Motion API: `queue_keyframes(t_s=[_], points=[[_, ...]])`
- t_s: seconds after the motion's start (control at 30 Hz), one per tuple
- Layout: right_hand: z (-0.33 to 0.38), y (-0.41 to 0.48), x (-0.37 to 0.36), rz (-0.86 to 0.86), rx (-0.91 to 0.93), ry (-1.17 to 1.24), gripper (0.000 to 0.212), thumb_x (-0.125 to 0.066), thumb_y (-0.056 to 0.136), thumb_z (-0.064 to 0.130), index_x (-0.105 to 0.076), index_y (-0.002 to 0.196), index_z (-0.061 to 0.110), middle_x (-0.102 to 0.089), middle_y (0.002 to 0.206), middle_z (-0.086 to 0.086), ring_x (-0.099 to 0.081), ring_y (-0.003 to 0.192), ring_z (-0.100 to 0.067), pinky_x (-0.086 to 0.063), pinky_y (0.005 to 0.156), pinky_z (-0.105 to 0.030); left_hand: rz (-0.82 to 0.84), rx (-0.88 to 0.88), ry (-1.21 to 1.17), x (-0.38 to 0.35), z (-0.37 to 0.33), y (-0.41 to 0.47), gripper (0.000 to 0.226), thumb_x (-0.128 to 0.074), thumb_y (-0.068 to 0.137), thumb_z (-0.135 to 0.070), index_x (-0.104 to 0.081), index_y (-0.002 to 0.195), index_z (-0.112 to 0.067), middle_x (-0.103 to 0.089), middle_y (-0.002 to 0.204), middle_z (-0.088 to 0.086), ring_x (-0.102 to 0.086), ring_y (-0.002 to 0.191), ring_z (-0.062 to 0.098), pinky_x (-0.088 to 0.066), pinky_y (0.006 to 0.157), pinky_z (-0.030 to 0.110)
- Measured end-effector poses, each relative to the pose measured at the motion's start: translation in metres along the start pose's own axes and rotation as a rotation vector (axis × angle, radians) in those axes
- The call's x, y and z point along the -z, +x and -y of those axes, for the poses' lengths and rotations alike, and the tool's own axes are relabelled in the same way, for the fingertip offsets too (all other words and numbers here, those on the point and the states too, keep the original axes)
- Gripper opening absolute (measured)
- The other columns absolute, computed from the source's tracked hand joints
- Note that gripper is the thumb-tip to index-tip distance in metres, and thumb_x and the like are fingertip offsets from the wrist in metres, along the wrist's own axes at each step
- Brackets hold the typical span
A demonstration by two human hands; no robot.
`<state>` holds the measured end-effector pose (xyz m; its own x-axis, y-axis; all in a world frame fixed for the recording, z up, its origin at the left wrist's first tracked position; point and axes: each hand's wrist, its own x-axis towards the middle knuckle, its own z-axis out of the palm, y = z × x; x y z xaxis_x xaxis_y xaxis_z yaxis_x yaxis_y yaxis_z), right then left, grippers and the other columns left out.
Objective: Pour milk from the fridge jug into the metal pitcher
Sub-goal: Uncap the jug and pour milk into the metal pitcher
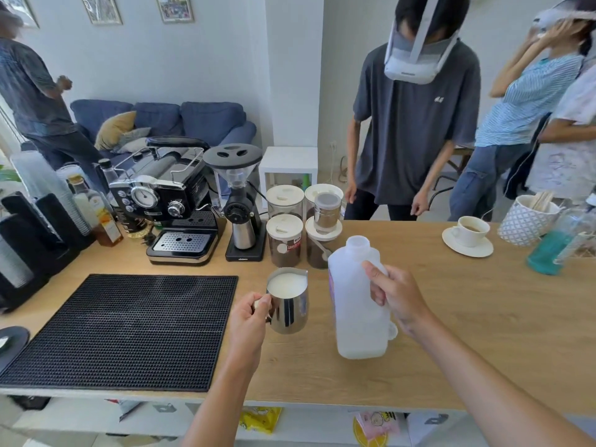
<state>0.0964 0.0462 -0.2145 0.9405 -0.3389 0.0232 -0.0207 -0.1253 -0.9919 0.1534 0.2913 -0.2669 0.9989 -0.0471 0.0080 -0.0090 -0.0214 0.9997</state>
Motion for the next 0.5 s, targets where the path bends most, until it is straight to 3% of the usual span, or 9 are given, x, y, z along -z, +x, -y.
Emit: queue_keyframes(t_s=[0.17, 0.3, 0.5], points=[[-0.012, -0.005, -0.010, -0.023, -0.011, 0.083, 0.048, -0.065, 0.085, 0.042, -0.038, 0.059, 0.013, -0.035, 0.052, -0.005, -0.031, 0.049, -0.016, -0.027, 0.052, -0.028, -0.016, 0.051, -0.018, 0.003, 0.014, 0.006, 0.028, -0.051, 0.102, -0.007, -0.059, 0.087, 0.015, -0.053, 0.076, 0.008, -0.045, 0.066, 0.007, -0.037, 0.065, 0.023], [-0.022, -0.007, -0.017, -0.048, -0.015, 0.099, 0.050, -0.067, 0.083, 0.045, -0.037, 0.053, 0.019, -0.035, 0.050, -0.003, -0.030, 0.049, -0.017, -0.025, 0.053, -0.030, -0.022, 0.078, -0.003, 0.004, 0.022, 0.008, 0.028, -0.051, 0.102, -0.008, -0.062, 0.090, 0.014, -0.058, 0.078, 0.007, -0.048, 0.070, 0.009, -0.038, 0.067, 0.024], [-0.033, -0.007, -0.023, -0.054, 0.010, 0.086, 0.053, -0.064, 0.086, 0.043, -0.036, 0.055, 0.011, -0.034, 0.052, -0.008, -0.031, 0.053, -0.020, -0.027, 0.054, -0.031, -0.016, 0.119, 0.035, 0.005, 0.037, 0.014, 0.027, -0.050, 0.102, -0.010, -0.065, 0.094, 0.012, -0.059, 0.084, 0.010, -0.049, 0.079, 0.015, -0.038, 0.072, 0.029]])
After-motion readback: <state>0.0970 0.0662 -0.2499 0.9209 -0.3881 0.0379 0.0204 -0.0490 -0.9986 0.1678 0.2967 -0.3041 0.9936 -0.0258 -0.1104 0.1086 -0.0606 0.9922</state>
